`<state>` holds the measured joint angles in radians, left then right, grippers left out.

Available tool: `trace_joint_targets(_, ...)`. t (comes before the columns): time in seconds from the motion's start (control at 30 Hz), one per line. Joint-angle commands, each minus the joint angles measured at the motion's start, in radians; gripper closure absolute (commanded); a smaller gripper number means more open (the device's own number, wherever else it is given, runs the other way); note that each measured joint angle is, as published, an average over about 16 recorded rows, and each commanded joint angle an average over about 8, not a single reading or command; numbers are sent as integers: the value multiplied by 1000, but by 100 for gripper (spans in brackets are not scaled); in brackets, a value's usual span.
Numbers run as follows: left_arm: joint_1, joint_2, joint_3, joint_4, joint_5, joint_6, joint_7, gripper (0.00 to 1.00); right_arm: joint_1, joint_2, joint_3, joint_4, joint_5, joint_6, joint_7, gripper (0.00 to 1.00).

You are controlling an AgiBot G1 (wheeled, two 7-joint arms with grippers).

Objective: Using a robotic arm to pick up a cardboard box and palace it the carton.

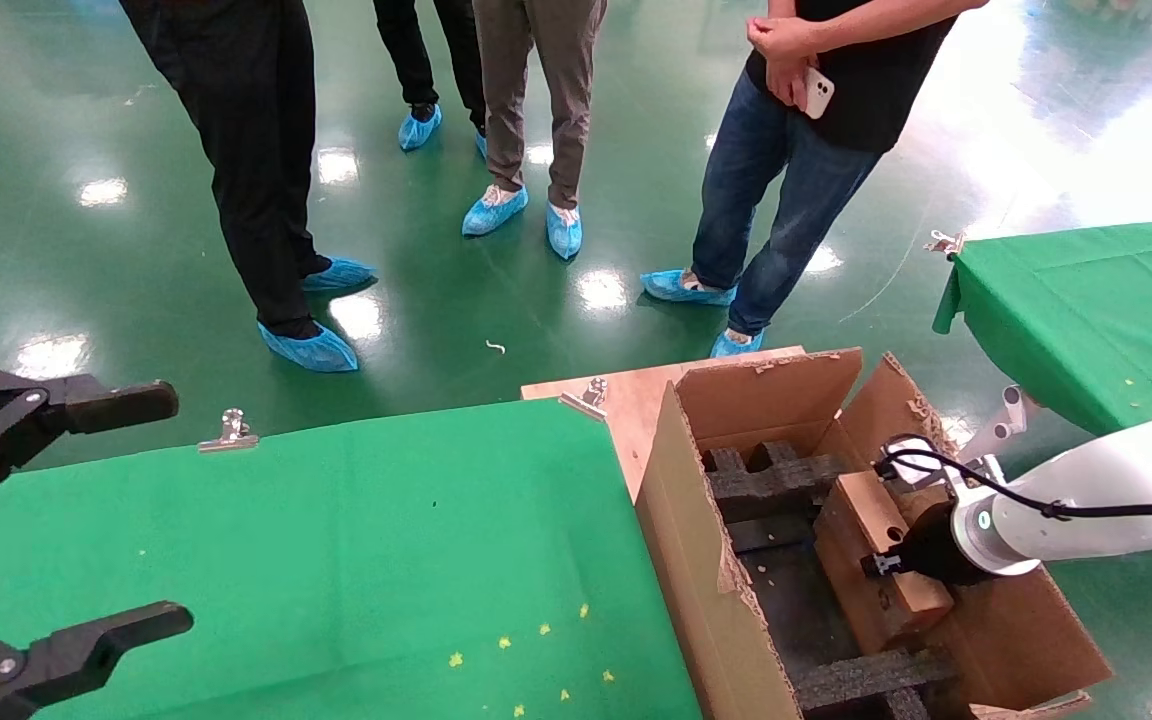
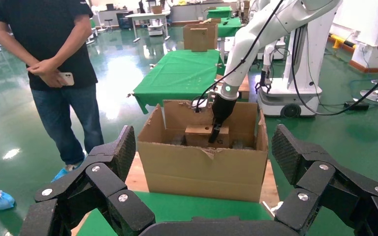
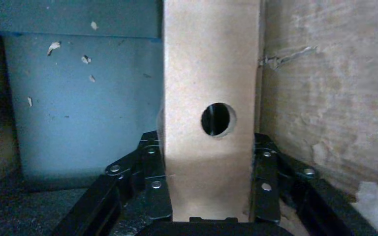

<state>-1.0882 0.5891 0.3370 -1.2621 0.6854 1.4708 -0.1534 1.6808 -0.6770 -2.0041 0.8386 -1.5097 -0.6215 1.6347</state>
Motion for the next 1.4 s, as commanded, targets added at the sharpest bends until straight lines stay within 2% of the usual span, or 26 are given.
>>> trace_joint_targets(0.03,0,0,0,0,0,0,0,0,4,-1,1,-1,0,0,0,0)
trace_joint_targets(0.5,0,0,0,0,0,0,0,0,63,19,15,20,-14,6,-4,0)
trace_joint_targets(0.87,0,0,0,0,0,0,0,0,231,51,85,106,1,10,-38,0)
trace_joint_targets(1.1,0,0,0,0,0,0,0,0,331,105,160,252,106,-36,-118,0)
trace_joint_targets(1.4,0,0,1,0,0,0,0,0,399,174,257,367,317,-167,-262,0)
